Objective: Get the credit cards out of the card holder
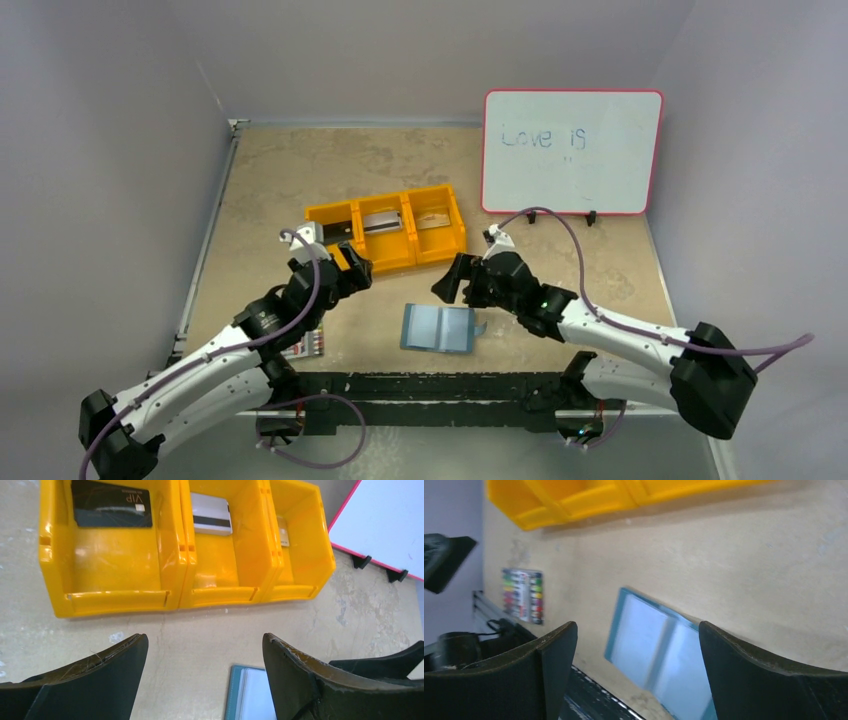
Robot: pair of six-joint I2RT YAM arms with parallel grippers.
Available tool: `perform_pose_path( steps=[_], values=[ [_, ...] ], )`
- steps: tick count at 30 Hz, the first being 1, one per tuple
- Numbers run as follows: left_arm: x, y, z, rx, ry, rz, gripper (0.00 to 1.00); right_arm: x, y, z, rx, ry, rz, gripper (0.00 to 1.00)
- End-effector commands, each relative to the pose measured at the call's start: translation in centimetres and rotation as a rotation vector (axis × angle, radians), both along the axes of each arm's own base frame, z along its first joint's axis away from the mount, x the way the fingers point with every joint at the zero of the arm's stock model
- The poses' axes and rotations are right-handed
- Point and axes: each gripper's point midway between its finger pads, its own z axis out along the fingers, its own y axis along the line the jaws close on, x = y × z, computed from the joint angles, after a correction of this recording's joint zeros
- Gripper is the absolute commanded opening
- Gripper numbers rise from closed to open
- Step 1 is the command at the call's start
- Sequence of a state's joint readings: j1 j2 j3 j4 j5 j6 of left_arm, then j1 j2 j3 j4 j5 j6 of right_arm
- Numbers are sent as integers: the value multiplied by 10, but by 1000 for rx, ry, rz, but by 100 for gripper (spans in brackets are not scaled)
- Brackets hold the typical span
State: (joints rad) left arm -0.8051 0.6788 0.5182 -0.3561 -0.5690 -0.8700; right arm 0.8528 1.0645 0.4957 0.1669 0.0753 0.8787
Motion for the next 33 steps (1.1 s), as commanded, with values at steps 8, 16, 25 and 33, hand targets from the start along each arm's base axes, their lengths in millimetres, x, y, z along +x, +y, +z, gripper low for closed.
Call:
perform_pose_path(
  steps=[8,16,25,33],
  values=[
    [-5,-30,-27,-69,102,-91,82,-13,3,-33,-161,82,23,80],
    [-4,-27,-32,-45,103,-75,81,-21,26,-56,-324,121,67,63],
    [-8,-15,-36,-9,113,-54,80,-23,22,-73,-576,125,-40,62],
    [-9,-1,-34,-7,95,3,80,-34,40,-92,-613,137,37,66]
  ],
)
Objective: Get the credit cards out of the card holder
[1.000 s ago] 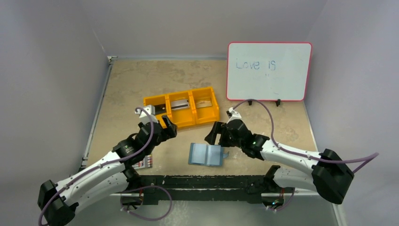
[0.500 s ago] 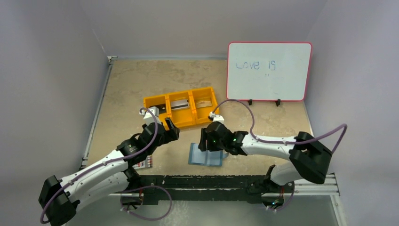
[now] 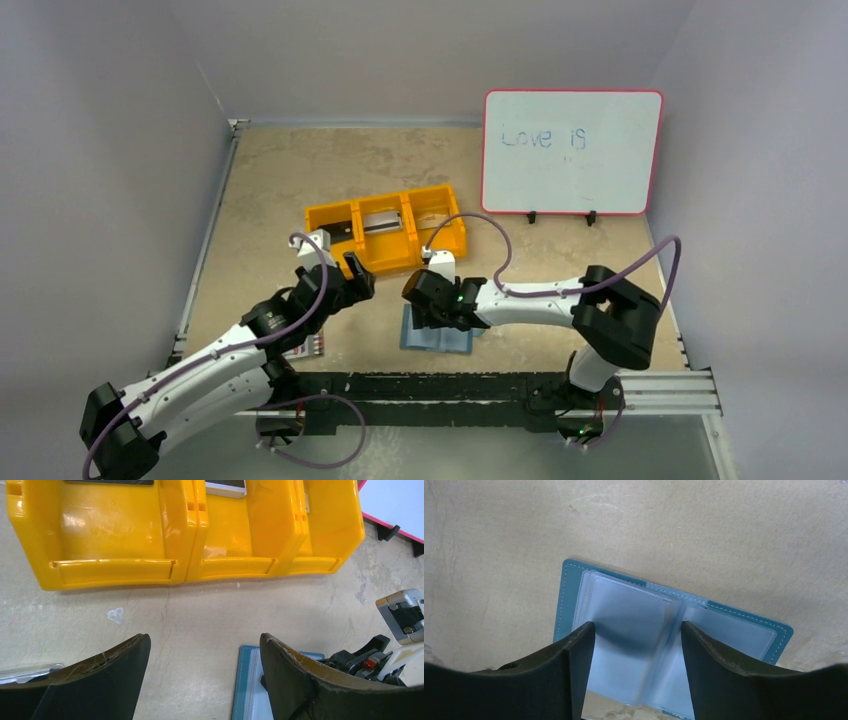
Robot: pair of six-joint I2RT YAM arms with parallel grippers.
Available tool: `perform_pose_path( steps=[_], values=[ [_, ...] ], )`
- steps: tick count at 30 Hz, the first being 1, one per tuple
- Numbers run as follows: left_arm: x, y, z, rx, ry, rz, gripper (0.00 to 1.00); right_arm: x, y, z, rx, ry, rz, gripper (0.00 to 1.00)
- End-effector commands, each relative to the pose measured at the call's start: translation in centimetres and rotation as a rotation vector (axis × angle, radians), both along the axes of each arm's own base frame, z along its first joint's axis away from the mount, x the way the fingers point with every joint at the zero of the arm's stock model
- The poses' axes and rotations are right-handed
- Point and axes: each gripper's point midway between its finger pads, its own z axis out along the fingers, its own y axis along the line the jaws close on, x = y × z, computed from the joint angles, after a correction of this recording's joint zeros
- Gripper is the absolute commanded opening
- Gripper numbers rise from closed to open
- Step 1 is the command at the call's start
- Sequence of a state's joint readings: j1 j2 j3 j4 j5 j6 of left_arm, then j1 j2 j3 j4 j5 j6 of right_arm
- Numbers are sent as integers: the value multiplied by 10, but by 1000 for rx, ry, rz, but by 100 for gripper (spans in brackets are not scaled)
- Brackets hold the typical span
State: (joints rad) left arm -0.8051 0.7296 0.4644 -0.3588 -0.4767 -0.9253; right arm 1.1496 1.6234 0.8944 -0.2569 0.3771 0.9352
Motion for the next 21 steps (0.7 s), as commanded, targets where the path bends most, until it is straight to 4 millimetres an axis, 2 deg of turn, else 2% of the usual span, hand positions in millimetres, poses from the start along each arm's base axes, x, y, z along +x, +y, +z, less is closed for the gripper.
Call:
perform_pose_path(
  steps=[1,3,4,10,14,15,17,21],
  values=[
    [3,11,5,1,-27,60,80,-1,7,-7,-43,-7,11,66],
    [3,13,6,3,-30,67,80,-3,7,-15,-78,-3,12,62],
    [3,14,6,3,-30,70,80,-4,2,-20,-107,0,4,57],
    [1,14,2,2,-20,66,79,2,7,-14,-106,-29,-17,38],
    [1,9,1,-2,-14,42,79,-7,20,-8,-3,-11,53,30],
    [1,6,1,-7,-13,31,79,-7,23,-6,24,-16,66,25],
    [1,-1,0,-14,-7,4,79,-8,27,-4,72,-23,77,9],
    [0,-17,-8,-42,13,-60,79,-9,36,0,153,-15,90,4]
  ],
)
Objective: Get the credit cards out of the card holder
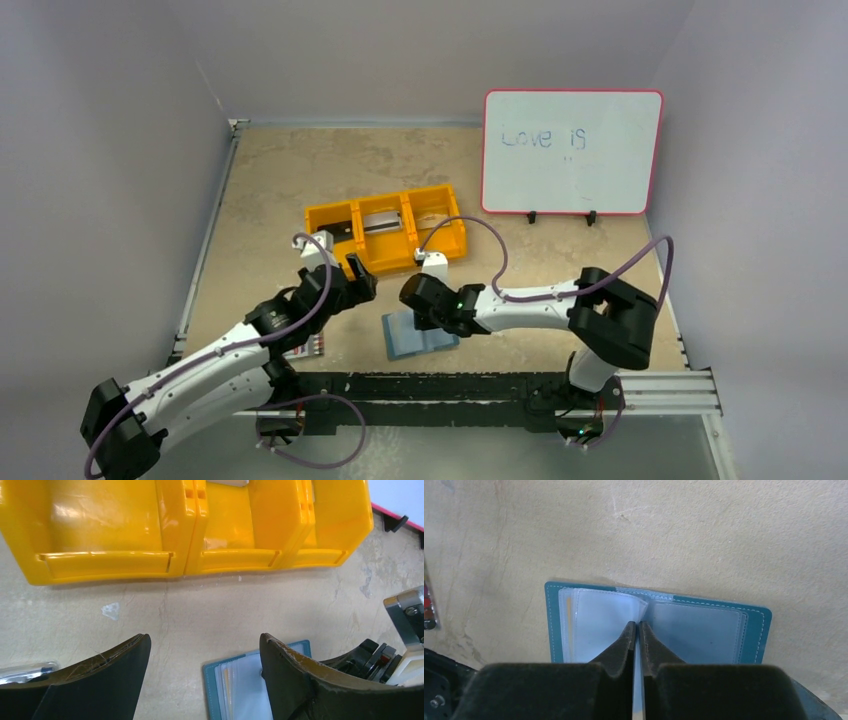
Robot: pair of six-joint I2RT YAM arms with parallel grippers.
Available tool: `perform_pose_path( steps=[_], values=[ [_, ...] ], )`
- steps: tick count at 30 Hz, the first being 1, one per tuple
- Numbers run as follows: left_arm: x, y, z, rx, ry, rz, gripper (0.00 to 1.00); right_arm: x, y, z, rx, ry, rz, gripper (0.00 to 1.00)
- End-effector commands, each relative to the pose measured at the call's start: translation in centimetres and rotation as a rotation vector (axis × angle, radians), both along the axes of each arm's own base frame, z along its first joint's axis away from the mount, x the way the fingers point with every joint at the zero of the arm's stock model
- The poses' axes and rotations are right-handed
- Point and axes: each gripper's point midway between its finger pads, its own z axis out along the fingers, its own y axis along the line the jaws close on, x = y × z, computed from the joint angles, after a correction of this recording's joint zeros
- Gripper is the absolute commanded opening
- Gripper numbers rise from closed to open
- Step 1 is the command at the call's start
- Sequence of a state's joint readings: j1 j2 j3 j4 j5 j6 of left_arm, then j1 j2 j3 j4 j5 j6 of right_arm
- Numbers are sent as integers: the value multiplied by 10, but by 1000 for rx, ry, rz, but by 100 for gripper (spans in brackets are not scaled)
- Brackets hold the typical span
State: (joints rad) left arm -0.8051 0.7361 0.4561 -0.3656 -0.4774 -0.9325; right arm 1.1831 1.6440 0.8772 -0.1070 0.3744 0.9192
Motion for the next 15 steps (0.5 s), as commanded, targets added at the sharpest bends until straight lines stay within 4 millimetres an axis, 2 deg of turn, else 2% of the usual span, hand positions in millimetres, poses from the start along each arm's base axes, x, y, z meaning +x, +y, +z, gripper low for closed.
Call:
perform_pose_path(
  steps=[1,4,9,15],
  values=[
    [1,-23,-3,-58,3,-86,79,-9,5,-4,66,33,41,4],
    [-2,-39,-10,-71,25,-166,78,-6,8,2,151,42,39,1],
    [-5,-49,-20,-68,70,-207,76,5,6,16,362,70,-3,0],
    [-9,-64,-10,-135,43,-277,75,19,-7,28,514,82,-48,0]
  ],
)
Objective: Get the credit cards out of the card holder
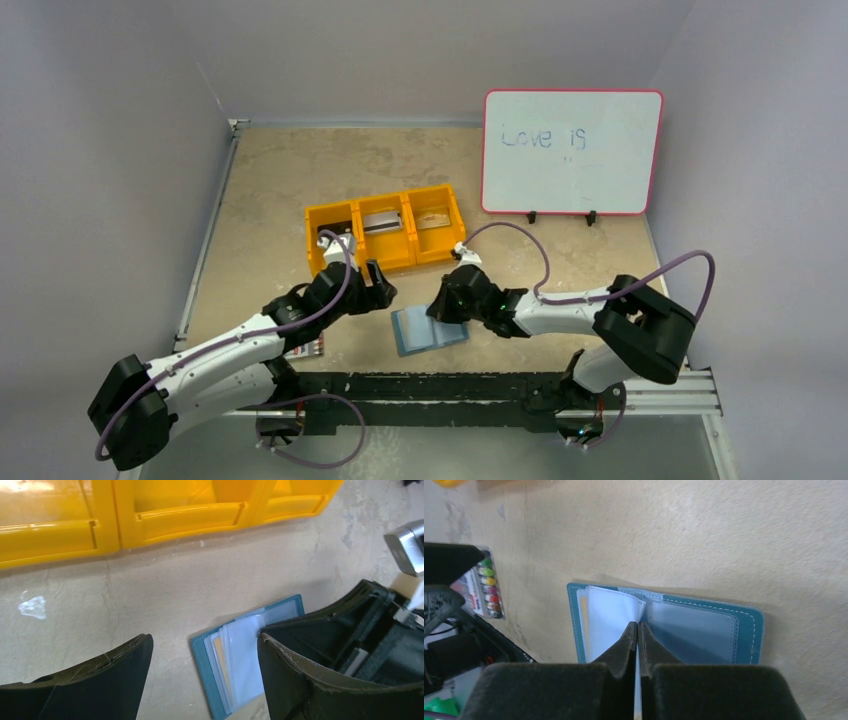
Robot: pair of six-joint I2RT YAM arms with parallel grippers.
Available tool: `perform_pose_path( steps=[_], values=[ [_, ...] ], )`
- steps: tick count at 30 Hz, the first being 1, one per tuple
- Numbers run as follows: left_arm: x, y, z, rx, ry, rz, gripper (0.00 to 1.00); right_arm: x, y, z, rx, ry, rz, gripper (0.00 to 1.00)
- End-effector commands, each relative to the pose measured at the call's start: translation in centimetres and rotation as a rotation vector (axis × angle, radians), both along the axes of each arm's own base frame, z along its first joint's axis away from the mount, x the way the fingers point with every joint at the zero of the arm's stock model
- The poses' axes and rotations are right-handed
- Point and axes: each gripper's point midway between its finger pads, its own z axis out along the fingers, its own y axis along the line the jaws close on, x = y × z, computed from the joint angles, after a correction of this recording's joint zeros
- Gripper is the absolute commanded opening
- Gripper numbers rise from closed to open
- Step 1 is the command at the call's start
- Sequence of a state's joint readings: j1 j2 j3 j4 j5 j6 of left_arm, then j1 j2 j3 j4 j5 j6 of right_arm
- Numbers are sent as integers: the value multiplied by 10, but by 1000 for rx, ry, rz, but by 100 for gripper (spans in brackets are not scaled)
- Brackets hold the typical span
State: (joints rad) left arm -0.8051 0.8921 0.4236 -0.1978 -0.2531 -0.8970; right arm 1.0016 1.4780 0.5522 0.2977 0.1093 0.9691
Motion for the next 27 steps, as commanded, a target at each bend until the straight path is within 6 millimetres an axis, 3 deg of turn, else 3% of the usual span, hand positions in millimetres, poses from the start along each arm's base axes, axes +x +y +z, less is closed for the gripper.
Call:
perform_pose_path(
  steps=[1,10,19,27],
  values=[
    [0,-24,19,-106,-51,-95,75,10,12,28,192,-6,-15,0],
    [-11,-74,15,-287,15,-249,72,3,5,5,214,73,-41,0],
    [-7,-87,-1,-323,65,-197,71,3,-1,-4,187,83,-64,0],
    [-12,-86,-13,-295,113,-175,69,1,-3,-10,178,95,-66,0]
  ],
)
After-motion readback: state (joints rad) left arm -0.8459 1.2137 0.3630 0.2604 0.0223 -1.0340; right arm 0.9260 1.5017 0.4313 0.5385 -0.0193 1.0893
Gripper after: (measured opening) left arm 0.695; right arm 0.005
